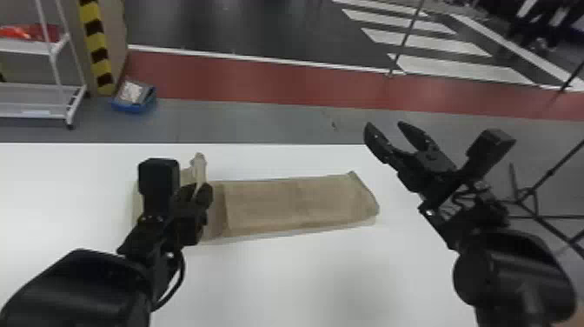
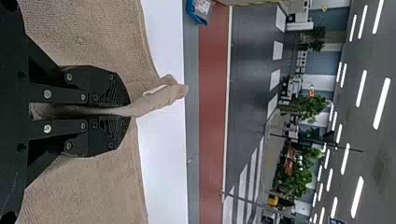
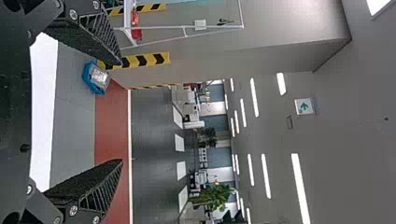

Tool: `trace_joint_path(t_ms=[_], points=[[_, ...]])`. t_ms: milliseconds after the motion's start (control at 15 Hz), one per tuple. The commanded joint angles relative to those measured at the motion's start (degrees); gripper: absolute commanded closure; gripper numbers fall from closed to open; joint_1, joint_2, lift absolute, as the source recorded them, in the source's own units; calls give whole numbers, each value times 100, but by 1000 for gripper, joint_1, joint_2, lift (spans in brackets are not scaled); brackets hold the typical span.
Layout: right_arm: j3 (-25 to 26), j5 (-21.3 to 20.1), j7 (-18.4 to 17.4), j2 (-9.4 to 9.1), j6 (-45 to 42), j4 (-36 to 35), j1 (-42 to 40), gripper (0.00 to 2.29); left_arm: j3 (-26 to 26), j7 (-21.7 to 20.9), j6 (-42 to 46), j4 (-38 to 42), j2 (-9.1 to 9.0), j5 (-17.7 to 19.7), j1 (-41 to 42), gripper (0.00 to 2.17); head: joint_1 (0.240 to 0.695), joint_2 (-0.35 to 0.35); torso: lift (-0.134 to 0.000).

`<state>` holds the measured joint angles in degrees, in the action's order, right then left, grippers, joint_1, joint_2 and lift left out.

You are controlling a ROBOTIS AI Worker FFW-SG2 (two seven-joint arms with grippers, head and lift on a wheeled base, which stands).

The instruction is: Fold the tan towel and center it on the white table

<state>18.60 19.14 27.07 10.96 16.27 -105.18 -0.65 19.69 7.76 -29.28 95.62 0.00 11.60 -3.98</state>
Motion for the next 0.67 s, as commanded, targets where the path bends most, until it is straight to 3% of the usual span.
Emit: trace_joint_path(t_ms=[0, 67, 333, 467, 600], points=[[-41, 73, 0, -7, 4, 32, 4, 154, 105, -257, 506, -299, -15, 334, -15, -2, 657, -279, -113], [-103, 81, -9, -7, 4, 67, 21, 154, 96, -328, 594, -290, -15, 545, -6, -2, 658, -295, -113], [-401, -15, -70, -33, 57, 111, 65, 154, -115, -407, 577, 202, -15, 580, 310, 33, 655, -299, -113], [-533, 2, -79, -68, 215, 120, 57, 157, -493, -398, 647, 448, -15, 316, 495, 33, 657, -274, -113], [-735, 99, -53, -77, 444, 182, 13, 218, -862, -310, 1403, 624, -15, -35, 794, 33, 661, -244, -113]])
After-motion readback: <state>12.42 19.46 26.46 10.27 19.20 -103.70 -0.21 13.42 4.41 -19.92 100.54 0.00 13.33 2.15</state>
